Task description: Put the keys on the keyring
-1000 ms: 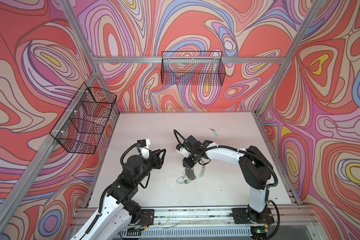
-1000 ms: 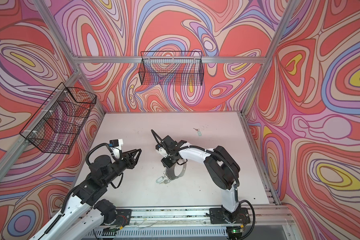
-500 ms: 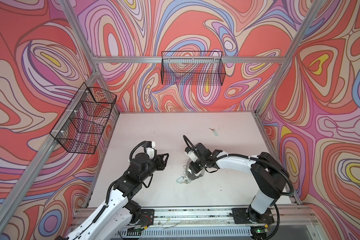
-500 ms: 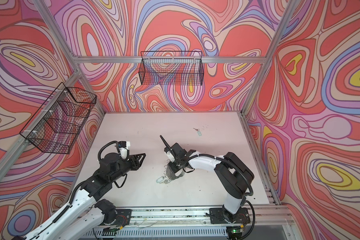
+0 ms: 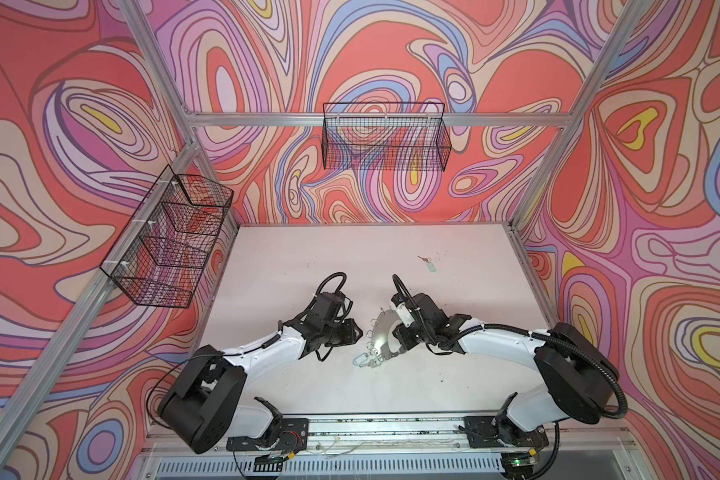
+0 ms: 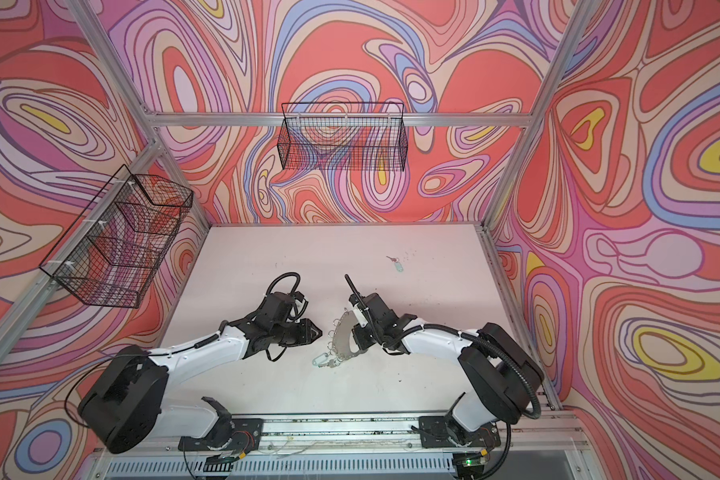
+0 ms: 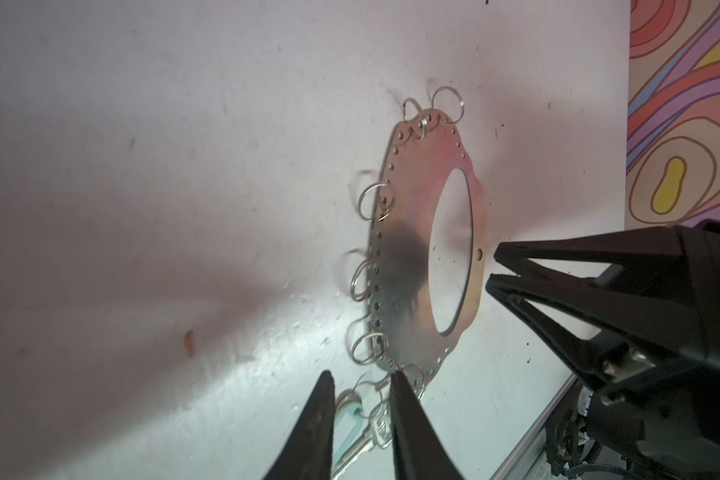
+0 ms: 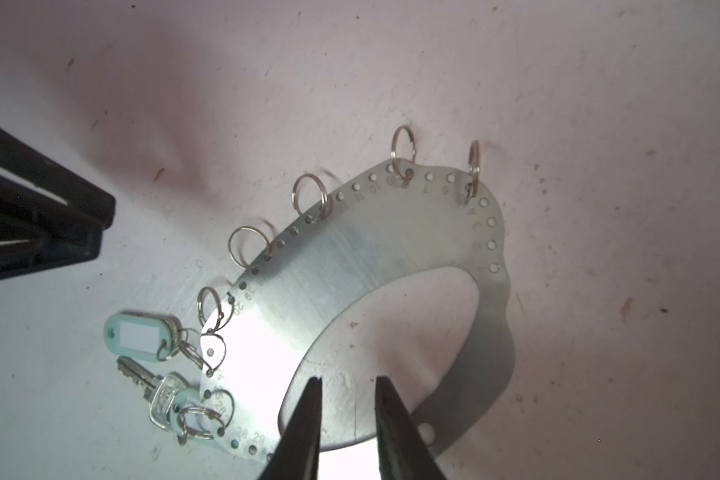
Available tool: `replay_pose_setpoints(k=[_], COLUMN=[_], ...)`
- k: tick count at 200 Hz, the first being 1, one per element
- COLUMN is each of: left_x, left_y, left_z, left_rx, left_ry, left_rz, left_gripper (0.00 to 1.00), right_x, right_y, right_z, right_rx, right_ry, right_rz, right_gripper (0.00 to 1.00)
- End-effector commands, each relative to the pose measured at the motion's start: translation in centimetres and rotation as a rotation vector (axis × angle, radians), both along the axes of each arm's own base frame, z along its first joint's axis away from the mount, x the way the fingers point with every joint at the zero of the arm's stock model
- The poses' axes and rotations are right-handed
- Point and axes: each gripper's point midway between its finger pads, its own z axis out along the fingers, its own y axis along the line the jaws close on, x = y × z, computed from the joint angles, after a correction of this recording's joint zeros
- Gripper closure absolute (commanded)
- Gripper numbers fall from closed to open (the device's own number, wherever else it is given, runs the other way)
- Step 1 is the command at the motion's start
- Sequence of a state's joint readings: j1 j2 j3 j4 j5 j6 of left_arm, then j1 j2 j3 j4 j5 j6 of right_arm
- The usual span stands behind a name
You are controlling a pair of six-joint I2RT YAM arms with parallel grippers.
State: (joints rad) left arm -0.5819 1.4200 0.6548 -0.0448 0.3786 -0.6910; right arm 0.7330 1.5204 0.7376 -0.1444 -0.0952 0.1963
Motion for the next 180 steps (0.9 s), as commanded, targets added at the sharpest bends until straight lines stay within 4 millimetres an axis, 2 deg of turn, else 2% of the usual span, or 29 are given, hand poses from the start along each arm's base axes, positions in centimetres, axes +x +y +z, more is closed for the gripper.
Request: replay_pose_setpoints(k=[1, 26, 71, 119, 156, 180], left_x=[0.4, 0.7, 1.1, 1.3, 1.6, 1.8], left_y=[-1.8, -2.5, -1.5, -2.8, -3.2, -3.4], left_z=[-0.2, -1.4, -3.0, -4.0, -4.2, -3.8], left_rx=[-0.017, 0.011, 0.1, 0.057, 0.042, 0.03], left_ry=[0.008, 0.035, 0.049, 0.074, 0.074, 0.062], left_rz=[-0.063, -0.082, -0.063, -0.088, -0.087, -0.086], left_gripper=[0.75, 0.75, 0.73, 0.75, 0.81, 0.92], right_x=[0.4, 0.2, 0.1, 0.0, -0.1, -0.2], right_y=[-0.2, -0.3, 0.0, 0.1, 0.0, 0.0], right_z=[0.7, 0.4, 0.5, 0.3, 0.3, 0.2], right_rx=[0.026, 0.033, 0.047, 0.047, 0.044, 0.044], right_ry=[-0.039, -0.037, -0.034, -0.024, -0.023, -0.018], right_rz=[-0.022, -0.023, -0.013, -0.005, -0.004, -0.002], right_gripper=[0.75, 0.76, 0.76, 0.75, 0.75, 0.75])
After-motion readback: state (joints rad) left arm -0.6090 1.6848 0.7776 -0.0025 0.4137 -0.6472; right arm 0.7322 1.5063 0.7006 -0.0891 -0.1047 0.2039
